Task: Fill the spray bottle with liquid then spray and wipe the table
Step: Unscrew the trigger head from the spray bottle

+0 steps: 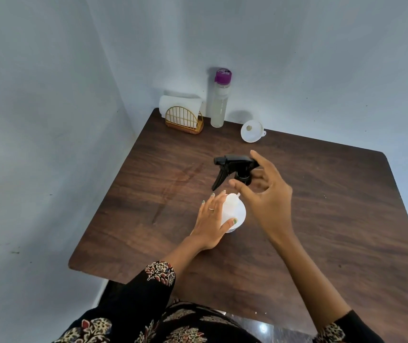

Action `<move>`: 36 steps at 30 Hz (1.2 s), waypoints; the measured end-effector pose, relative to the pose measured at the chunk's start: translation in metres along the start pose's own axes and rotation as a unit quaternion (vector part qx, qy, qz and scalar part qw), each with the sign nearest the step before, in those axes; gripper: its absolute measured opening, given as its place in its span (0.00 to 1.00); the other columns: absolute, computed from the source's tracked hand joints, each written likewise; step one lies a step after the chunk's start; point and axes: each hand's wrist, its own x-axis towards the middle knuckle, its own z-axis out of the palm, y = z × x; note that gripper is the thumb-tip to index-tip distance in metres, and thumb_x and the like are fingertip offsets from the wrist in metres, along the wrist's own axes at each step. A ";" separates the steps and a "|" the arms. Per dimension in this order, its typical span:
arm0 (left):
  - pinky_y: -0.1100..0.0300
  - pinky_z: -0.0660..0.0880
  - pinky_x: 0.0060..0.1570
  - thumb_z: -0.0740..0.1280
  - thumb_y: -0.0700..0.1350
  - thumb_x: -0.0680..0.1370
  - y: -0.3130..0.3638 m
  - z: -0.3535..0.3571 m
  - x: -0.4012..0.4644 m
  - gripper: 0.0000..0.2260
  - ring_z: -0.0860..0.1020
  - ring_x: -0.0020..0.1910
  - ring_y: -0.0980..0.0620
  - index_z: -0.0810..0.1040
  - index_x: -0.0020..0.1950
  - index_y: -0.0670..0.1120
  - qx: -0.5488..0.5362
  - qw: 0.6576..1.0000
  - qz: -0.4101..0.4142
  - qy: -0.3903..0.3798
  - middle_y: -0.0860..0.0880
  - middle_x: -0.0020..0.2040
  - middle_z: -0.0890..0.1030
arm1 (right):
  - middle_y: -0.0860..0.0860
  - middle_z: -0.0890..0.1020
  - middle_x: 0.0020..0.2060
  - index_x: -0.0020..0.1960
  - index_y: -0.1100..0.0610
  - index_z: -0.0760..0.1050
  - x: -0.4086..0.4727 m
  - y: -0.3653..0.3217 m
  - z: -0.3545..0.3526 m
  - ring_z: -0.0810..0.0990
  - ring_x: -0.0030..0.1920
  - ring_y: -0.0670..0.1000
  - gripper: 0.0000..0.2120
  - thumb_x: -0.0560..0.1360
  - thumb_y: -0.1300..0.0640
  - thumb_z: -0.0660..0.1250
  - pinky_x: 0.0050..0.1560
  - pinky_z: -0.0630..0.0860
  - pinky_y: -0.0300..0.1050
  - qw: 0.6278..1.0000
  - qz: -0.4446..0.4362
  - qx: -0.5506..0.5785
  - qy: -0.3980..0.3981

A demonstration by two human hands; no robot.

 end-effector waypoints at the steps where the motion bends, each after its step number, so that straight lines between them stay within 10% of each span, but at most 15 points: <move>1: 0.49 0.41 0.73 0.60 0.53 0.79 0.000 0.000 0.000 0.31 0.46 0.77 0.48 0.46 0.77 0.50 0.000 1.000 -0.001 0.003 0.52 0.78 0.49 | 0.40 0.78 0.46 0.68 0.50 0.70 0.004 -0.006 -0.006 0.80 0.48 0.40 0.33 0.65 0.54 0.77 0.51 0.76 0.31 1.000 -0.002 0.000 -0.003; 16: 0.50 0.43 0.73 0.59 0.53 0.79 0.001 -0.001 -0.001 0.30 0.49 0.77 0.47 0.48 0.77 0.49 0.013 1.000 -0.003 0.015 0.51 0.78 0.52 | 0.44 0.81 0.51 0.67 0.47 0.70 0.023 -0.055 -0.058 0.81 0.51 0.45 0.33 0.65 0.50 0.77 0.57 0.78 0.45 0.995 -0.067 0.014 0.068; 23: 0.50 0.44 0.73 0.58 0.57 0.77 -0.001 -0.004 -0.003 0.31 0.50 0.77 0.47 0.50 0.76 0.49 0.015 1.000 0.000 0.018 0.51 0.77 0.53 | 0.29 0.78 0.47 0.67 0.54 0.70 0.027 -0.068 -0.066 0.80 0.48 0.40 0.31 0.67 0.54 0.76 0.56 0.77 0.40 0.986 -0.107 0.044 0.122; 36: 0.51 0.44 0.73 0.59 0.57 0.77 -0.001 -0.001 -0.001 0.32 0.49 0.77 0.48 0.49 0.76 0.50 0.009 1.000 -0.002 0.019 0.52 0.77 0.53 | 0.38 0.77 0.38 0.65 0.52 0.71 0.068 -0.031 -0.102 0.78 0.39 0.37 0.27 0.69 0.49 0.74 0.44 0.71 0.28 0.989 -0.021 -0.059 0.136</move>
